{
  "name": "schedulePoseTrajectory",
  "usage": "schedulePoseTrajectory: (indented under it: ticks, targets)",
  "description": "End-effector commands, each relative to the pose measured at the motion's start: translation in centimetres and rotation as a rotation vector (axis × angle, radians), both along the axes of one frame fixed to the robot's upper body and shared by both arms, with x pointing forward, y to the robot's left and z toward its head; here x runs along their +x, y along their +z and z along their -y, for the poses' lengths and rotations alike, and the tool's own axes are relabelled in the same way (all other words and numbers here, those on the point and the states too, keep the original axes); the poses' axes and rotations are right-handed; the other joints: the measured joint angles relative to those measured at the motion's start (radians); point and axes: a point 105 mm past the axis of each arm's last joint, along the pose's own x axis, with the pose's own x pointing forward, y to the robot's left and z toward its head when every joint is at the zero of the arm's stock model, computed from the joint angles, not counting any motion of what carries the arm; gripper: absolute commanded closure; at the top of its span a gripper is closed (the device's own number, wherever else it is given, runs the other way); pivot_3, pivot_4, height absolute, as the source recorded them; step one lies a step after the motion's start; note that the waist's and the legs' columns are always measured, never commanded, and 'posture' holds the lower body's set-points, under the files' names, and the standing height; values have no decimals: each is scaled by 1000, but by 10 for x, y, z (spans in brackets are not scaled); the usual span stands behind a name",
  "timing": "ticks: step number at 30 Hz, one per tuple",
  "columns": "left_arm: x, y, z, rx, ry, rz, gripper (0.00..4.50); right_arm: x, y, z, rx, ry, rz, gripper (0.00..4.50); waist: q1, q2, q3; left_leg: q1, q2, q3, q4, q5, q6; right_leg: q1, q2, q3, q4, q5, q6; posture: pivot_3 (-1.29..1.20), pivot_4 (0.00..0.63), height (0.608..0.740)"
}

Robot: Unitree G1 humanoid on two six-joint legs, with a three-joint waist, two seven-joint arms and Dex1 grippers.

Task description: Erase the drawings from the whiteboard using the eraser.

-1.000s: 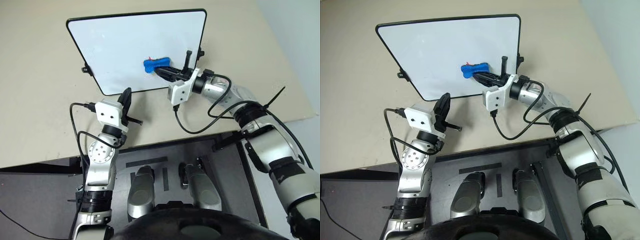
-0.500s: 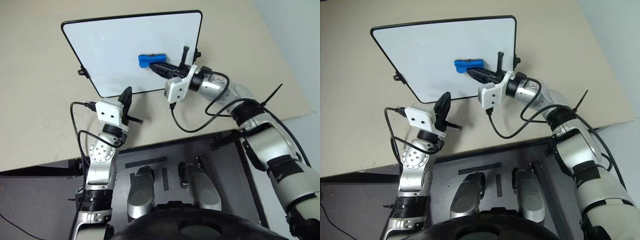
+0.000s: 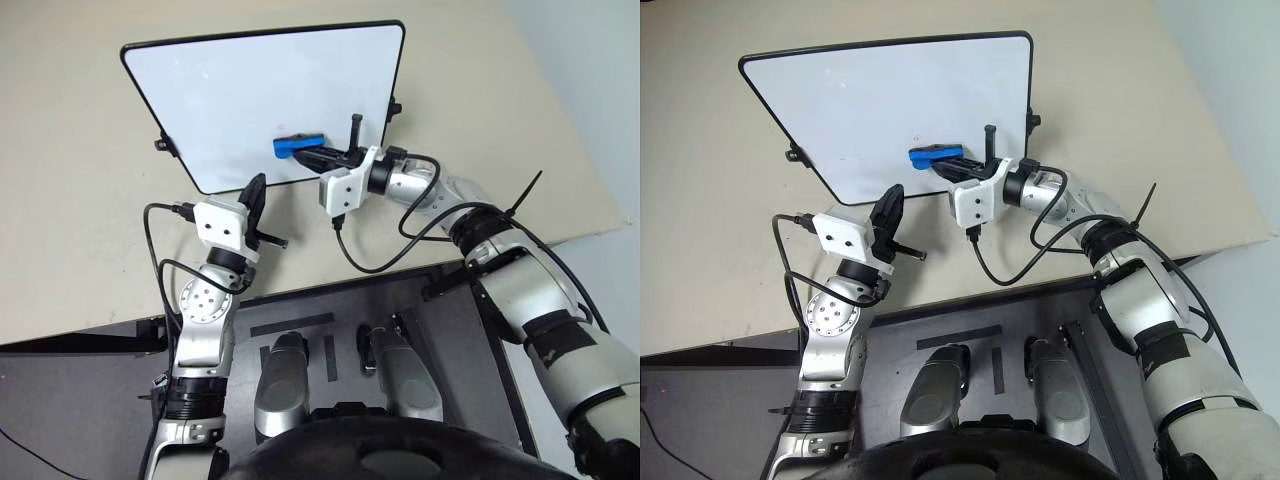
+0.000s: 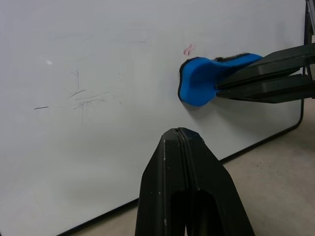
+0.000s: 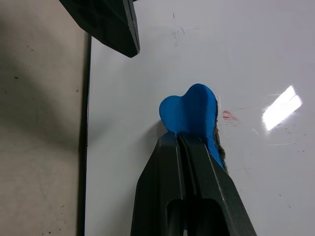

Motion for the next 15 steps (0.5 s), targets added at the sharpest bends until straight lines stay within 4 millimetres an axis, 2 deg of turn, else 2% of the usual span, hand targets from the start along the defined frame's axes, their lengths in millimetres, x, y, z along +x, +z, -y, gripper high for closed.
schedulePoseTrajectory:
  ticks: [1,7,11,15]
  targets:
    - [0,10,2,5,-9,47,4500,7,47,4,153,-28,122,4455,0,0,0,0,0,0,0,0,0,0,0,0,0,0,0,0,150,740]
    - [2,10,4,4,-19,47,4500,-1,70,1,240,1,183,4455,0,0,0,0,0,0,0,-1,0,-1,0,0,0,0,0,0,150,740]
    - [2,10,5,2,-24,48,4500,-5,69,-1,244,12,177,4455,0,0,0,0,0,0,0,-1,0,-2,0,0,0,0,0,0,150,740]
    - [2,10,6,0,-24,50,4500,-10,60,-2,226,32,140,4455,0,0,0,0,0,0,0,-2,0,-2,0,0,-1,0,0,0,150,740]
